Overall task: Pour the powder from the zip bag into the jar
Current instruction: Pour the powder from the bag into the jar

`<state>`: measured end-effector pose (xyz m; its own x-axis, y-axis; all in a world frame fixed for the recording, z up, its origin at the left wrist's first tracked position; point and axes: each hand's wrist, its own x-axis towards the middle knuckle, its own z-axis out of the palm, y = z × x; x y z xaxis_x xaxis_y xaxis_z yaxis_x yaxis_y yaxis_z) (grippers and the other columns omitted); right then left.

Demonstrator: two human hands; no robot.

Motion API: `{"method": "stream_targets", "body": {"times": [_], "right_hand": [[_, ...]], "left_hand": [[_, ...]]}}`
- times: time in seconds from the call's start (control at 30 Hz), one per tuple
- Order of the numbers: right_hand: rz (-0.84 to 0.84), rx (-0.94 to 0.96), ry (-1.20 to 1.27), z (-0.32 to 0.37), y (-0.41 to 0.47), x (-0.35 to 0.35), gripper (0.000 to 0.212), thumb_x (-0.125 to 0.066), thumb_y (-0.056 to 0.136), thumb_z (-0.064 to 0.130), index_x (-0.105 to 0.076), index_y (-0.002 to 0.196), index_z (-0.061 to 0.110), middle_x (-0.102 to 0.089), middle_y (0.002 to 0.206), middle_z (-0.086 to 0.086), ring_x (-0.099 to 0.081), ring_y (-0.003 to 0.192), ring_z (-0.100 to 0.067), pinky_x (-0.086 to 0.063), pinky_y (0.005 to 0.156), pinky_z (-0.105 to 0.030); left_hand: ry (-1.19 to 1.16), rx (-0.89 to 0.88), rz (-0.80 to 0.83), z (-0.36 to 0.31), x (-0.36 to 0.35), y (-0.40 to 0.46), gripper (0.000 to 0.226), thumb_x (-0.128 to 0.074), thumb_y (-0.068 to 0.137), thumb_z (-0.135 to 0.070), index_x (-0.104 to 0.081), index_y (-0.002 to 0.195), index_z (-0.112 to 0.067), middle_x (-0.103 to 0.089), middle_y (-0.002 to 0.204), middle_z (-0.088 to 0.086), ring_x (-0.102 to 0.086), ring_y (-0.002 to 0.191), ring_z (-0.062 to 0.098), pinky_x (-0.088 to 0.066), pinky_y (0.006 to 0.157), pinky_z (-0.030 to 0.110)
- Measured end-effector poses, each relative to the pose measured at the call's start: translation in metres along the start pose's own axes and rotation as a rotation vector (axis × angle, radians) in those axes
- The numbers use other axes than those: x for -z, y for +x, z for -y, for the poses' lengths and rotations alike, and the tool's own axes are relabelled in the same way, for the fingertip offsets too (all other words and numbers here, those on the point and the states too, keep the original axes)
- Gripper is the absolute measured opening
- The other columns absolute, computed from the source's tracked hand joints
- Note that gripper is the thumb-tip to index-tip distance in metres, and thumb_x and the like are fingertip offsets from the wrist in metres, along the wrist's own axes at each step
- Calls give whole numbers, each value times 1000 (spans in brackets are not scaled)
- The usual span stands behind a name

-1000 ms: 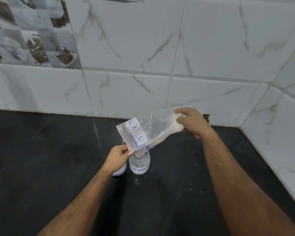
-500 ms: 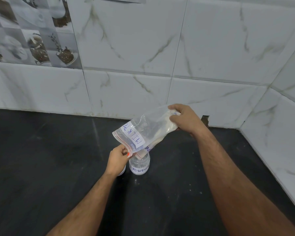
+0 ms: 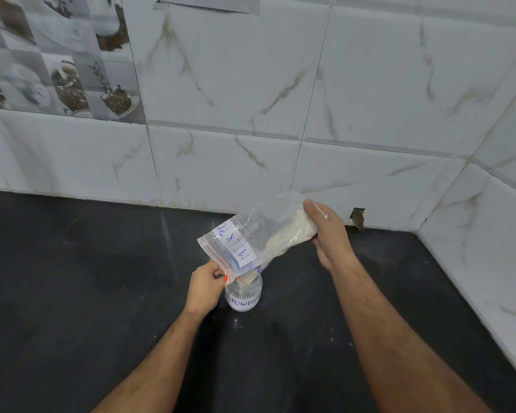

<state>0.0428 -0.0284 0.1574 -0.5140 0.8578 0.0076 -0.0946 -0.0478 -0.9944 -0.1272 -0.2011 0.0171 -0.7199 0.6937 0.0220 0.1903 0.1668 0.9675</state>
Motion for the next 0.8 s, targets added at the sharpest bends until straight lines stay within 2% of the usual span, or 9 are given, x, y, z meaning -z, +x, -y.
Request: {"method": "stream_targets", "body": {"times": [0.13, 0.2, 0.27, 0.33, 0.37, 0.43, 0.57, 0.7, 0.8], "right_hand": [[20, -23, 185, -5, -4, -1, 42, -52, 100, 47, -69, 113, 11, -76, 107, -2, -70, 104, -21, -53, 89, -34], [19, -17, 212, -7, -4, -1, 52, -58, 97, 46, -63, 122, 1, -71, 115, -9, -66, 113, -28, -51, 92, -37], [18, 9, 143, -7, -5, -4, 56, -59, 94, 40, -57, 128, -4, -67, 120, -14, -64, 114, -30, -49, 94, -39], [19, 18, 86, -8, -4, -5, 38, -54, 100, 28, -60, 128, 2, -71, 119, -9, -68, 111, -24, -52, 90, -33], [20, 25, 71, -8, -4, -5, 29, -50, 103, 20, -64, 124, 6, -74, 114, -5, -70, 107, -20, -53, 86, -28], [-8, 36, 53, -5, -4, -8, 26, -44, 106, 14, -70, 110, 15, -77, 102, 3, -72, 95, -11, -54, 77, -20], [-94, 63, -11, 1, -1, -10, 31, -40, 107, 19, -71, 110, 16, -73, 105, 4, -67, 96, -7, -49, 74, -15], [-86, 79, -88, 3, 0, -11, 34, -39, 106, 18, -73, 107, 13, -73, 94, 5, -67, 83, -1, -48, 67, -12], [-42, 99, -112, 7, -2, -15, 36, -38, 107, 20, -73, 109, 11, -75, 97, 4, -69, 84, 0, -51, 73, -13]], "left_hand": [[11, 3, 0, 0, 1, 0, 17, -78, 82, -6, -79, 93, -19, -80, 88, -7, -75, 92, 14, -60, 86, 35], [32, 14, -3, 0, 1, 0, 19, -78, 82, -8, -78, 89, -26, -79, 86, -12, -74, 90, 12, -60, 87, 39], [39, 21, 0, 0, 1, 0, 21, -79, 82, -10, -77, 87, -30, -79, 86, -15, -74, 89, 10, -61, 87, 41], [43, 28, 1, -2, 1, 0, 17, -80, 80, -15, -77, 86, -31, -79, 86, -15, -75, 89, 10, -60, 87, 44], [38, 31, 2, -1, 1, 0, 14, -80, 77, -21, -78, 86, -31, -79, 86, -14, -75, 89, 10, -60, 87, 46], [31, 40, 15, -2, 1, 0, 15, -76, 70, -34, -78, 85, -33, -79, 86, -14, -75, 90, 12, -60, 87, 48], [46, 40, 33, -2, 1, 1, 21, -72, 66, -42, -76, 87, -39, -79, 87, -11, -75, 94, 18, -59, 88, 51], [44, 43, 25, -7, 2, -1, 12, -76, 73, -26, -76, 78, -37, -79, 84, -12, -75, 92, 16, -59, 88, 48], [48, 55, 11, -10, 2, -2, 11, -72, 67, -34, -76, 77, -32, -79, 82, -11, -75, 91, 17, -59, 87, 49]]}}
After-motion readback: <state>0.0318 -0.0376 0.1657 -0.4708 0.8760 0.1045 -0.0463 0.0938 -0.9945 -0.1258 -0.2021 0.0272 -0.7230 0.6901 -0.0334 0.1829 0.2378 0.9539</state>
